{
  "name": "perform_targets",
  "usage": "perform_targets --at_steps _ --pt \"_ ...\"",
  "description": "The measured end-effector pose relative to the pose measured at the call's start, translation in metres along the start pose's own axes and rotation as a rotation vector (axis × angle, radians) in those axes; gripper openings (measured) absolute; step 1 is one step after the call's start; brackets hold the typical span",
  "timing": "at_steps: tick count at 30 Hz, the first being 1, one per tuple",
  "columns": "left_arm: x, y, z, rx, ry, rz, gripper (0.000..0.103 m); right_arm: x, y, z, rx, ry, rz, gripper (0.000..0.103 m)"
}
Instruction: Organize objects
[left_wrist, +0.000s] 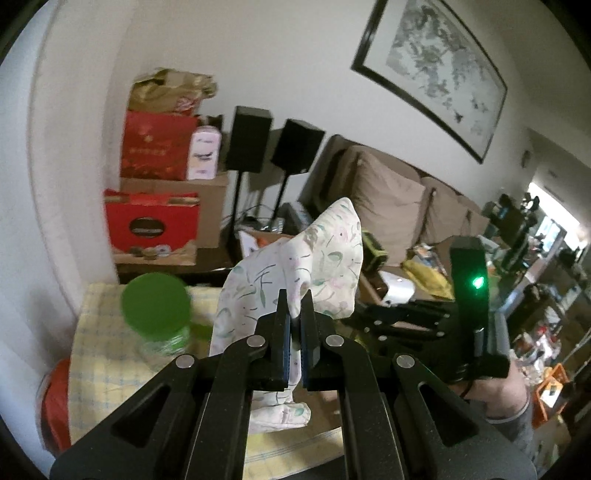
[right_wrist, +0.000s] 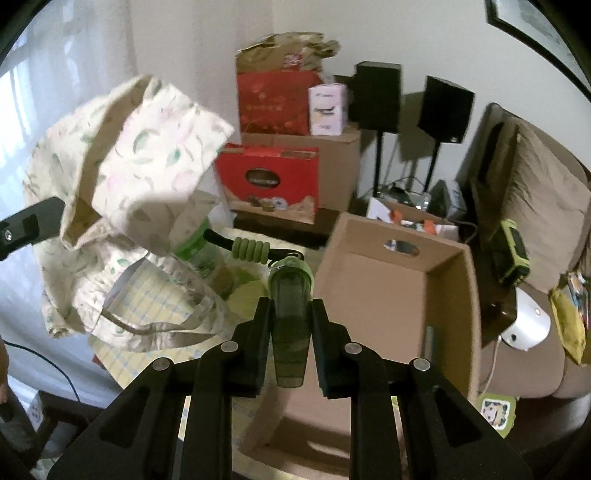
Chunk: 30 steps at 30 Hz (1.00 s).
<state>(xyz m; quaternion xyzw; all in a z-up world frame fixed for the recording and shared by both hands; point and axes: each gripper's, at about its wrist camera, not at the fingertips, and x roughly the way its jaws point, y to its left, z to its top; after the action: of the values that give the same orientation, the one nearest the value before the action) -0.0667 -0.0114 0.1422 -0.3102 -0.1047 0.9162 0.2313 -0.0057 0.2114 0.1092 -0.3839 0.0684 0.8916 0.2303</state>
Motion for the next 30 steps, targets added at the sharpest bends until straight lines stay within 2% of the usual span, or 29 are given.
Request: perform_targets --at_steps 7,16,19,25,30 --pt "0.031 -0.044 0.012 0.023 0.018 -0.056 0.004 -0.008 -0.033 -0.019 0.044 0.037 -0.052 0.020" --pt "0.100 -0.072 -0.002 -0.026 0.123 -0.132 0.004 0.000 -0.054 -0.054 0.077 0.111 -0.088 0.020" --pt "0.124 -0.073 -0.013 -0.055 0.168 -0.150 0.004 0.005 -0.061 -0.064 0.085 0.136 -0.093 0.020" --pt "0.168 -0.065 -0.036 -0.086 0.244 -0.123 0.004 0.014 -0.067 -0.080 0.089 0.184 -0.092 0.020" --pt "0.209 -0.052 -0.053 -0.188 0.316 -0.130 0.004 0.024 -0.065 -0.088 0.094 0.217 -0.085 0.020"
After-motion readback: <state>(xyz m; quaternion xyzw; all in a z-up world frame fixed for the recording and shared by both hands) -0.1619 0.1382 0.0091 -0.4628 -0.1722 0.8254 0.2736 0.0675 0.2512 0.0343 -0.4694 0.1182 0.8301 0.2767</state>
